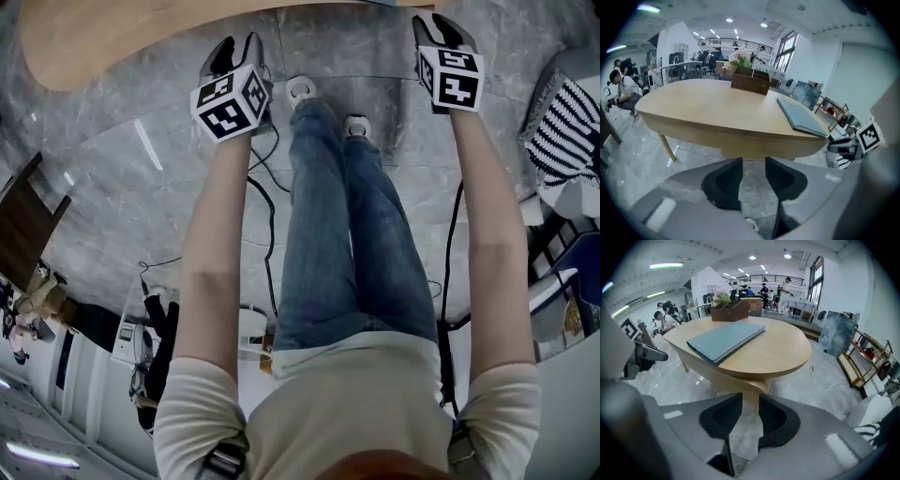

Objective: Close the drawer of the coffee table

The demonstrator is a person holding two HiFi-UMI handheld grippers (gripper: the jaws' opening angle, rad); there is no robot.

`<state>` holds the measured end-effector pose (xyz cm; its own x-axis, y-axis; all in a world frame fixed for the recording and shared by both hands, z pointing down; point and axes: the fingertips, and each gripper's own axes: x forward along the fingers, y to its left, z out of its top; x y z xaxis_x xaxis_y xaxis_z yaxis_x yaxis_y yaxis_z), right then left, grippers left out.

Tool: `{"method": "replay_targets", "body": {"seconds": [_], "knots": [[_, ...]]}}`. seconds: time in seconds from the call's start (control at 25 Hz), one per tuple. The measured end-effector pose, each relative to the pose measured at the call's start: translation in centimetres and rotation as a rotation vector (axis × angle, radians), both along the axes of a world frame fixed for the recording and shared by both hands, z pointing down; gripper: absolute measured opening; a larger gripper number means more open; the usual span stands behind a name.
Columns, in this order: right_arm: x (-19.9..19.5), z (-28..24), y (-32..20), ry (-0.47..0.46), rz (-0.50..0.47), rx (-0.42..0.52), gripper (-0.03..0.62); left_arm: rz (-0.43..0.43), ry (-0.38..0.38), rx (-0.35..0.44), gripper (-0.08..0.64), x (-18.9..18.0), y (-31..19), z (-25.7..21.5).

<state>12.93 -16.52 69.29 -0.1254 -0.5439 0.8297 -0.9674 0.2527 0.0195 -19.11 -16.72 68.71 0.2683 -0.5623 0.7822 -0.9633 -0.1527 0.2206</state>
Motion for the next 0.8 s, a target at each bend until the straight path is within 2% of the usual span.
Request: {"method": "replay_targets", "body": {"seconds": [0.16,0.24,0.32,0.56,0.8], "knots": [[-1.9,-2.7,1.4,-0.062,-0.024,0.064,0.095,-0.050,0.066,0.027,0.053,1.7,2.7,-2.0],[-2.8,-4.5,2.2,-0.091,-0.019,0.101,0.051,-0.074,0.091,0.036,0.007,2.3,3.9,-3.0],[-3.7,-6.6,3.2,-0.118,-0.002,0.131,0.000,-0.091,0.108,0.048,0.002,2.9,4.9,-4.5],[-6.2,-15.1,5.9,-0.269,0.022,0.221,-0.002,-0.084,0.151,0.101,0.002,5.2,7.6,-11.3],[-7.8,-22.5,9.1,-0.344,-0.046,0.253,-0.002,-0.058,0.172,0.138,0.002,7.1,10.3,-18.5]]}}
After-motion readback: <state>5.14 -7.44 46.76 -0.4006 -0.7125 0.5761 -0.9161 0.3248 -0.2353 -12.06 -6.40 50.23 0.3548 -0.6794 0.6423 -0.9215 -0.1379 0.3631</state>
